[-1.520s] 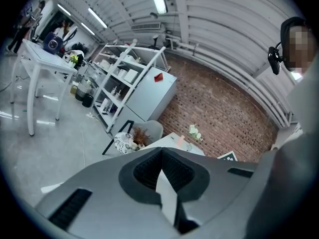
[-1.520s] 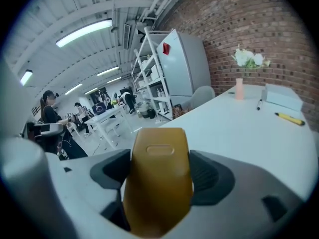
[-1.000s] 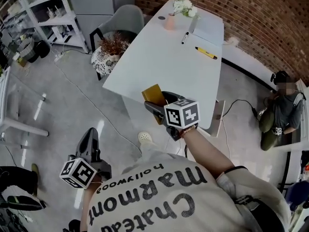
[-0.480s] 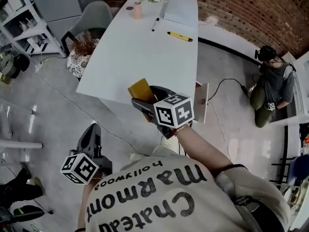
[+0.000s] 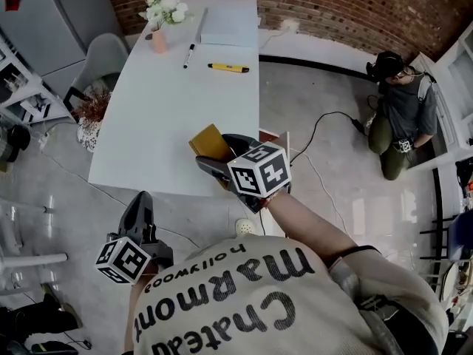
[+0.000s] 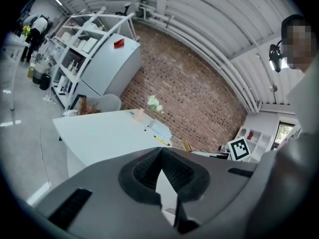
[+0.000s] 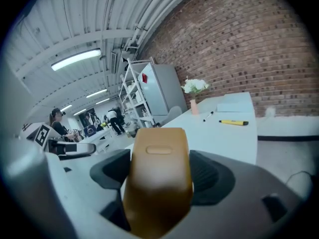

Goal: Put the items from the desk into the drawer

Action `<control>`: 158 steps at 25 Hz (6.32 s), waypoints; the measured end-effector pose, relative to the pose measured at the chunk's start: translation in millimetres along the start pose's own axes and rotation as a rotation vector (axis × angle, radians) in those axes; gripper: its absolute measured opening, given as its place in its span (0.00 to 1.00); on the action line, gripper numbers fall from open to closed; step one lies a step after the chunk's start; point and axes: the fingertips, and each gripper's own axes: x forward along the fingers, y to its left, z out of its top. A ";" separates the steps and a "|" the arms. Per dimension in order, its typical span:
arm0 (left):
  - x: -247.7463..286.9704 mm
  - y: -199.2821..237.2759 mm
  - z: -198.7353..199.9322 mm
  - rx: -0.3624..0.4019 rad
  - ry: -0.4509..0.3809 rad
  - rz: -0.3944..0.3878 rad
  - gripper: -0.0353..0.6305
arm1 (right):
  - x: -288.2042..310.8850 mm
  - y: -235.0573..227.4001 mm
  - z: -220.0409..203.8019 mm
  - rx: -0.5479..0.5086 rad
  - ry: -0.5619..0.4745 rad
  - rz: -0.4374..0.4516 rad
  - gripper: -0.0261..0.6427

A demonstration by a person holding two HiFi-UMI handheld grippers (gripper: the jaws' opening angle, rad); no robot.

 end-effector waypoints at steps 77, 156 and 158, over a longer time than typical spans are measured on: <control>319.3 17.4 -79.6 0.133 0.516 0.009 0.05 | 55.3 -349.2 -327.7 0.780 0.377 -0.520 0.61; 157.5 -46.3 46.5 0.045 0.093 -0.255 0.05 | -141.1 -224.1 -27.6 0.859 -0.444 -0.595 0.18; 158.3 -47.6 49.6 0.047 0.093 -0.287 0.05 | -138.6 -210.5 -12.8 0.835 -0.468 -0.575 0.18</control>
